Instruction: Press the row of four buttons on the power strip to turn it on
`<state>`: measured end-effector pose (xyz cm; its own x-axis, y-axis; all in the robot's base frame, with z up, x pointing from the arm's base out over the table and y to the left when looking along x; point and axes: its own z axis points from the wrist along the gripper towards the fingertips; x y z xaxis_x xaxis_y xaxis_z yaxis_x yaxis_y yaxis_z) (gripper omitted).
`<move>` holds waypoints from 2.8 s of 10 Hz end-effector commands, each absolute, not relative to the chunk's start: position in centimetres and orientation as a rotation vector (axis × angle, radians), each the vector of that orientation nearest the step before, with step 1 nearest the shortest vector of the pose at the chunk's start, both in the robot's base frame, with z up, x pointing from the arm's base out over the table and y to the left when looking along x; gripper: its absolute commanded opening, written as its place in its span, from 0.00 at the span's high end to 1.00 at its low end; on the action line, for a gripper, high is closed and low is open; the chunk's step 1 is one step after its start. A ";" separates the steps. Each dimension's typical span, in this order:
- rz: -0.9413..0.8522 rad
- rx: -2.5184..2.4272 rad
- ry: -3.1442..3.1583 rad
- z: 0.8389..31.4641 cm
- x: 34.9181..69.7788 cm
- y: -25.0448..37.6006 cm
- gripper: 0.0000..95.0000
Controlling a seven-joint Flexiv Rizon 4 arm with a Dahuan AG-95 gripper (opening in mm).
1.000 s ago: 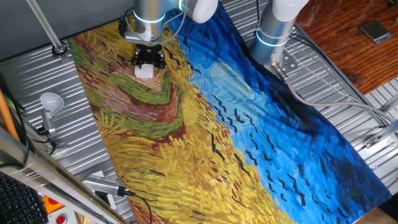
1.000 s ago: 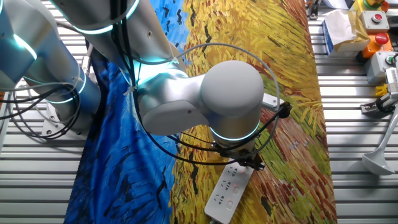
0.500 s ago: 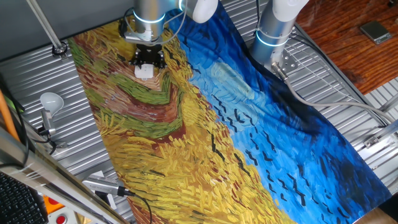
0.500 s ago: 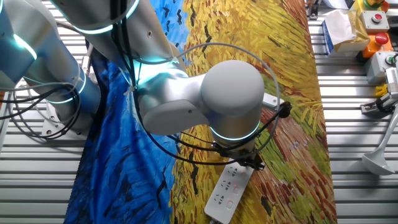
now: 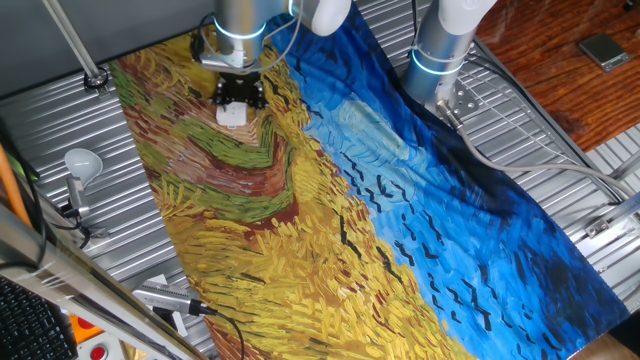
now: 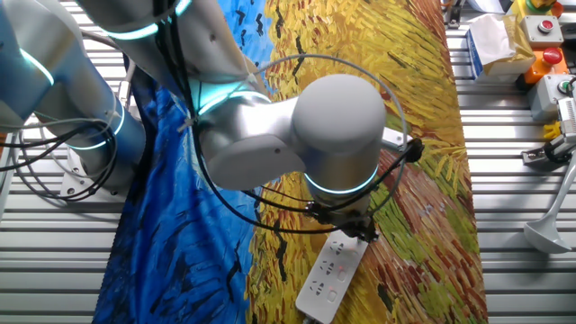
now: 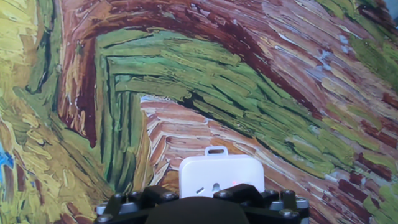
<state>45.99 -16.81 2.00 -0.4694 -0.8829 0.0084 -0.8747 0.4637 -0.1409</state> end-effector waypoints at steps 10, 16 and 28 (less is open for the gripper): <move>-0.230 -1.574 2.717 4.3 45.1 -16.9 0.20; -0.151 -1.404 2.814 3.5 51.6 -7.2 0.20; -0.158 -1.560 2.739 1.7 52.9 -0.2 0.40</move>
